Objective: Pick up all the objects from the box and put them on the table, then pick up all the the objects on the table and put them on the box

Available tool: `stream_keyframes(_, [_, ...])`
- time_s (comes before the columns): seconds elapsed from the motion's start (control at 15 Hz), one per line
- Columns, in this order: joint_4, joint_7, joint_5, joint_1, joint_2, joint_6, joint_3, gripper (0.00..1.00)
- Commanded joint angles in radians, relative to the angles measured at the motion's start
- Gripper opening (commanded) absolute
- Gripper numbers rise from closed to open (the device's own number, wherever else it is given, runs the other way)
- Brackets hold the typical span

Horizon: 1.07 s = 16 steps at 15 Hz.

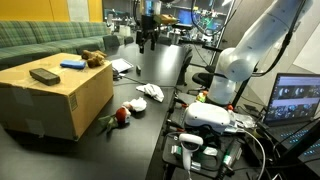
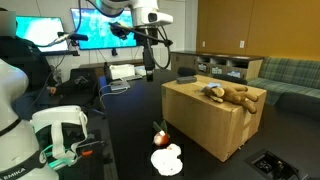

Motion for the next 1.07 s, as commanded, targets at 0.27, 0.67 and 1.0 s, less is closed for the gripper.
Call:
stream_keyframes(0.27, [-0.314, -0.141, 0.11, -0.048, -0.237, 0.252, -0.035, 1.0])
stream_keyframes(0.67, [-0.336, -0.238, 0.141, -0.05, -0.241, 0.323, -0.073, 1.0])
stream_keyframes(1.0, [-0.335, -0.29, 0.148, -0.059, -0.213, 0.364, -0.103, 1.0])
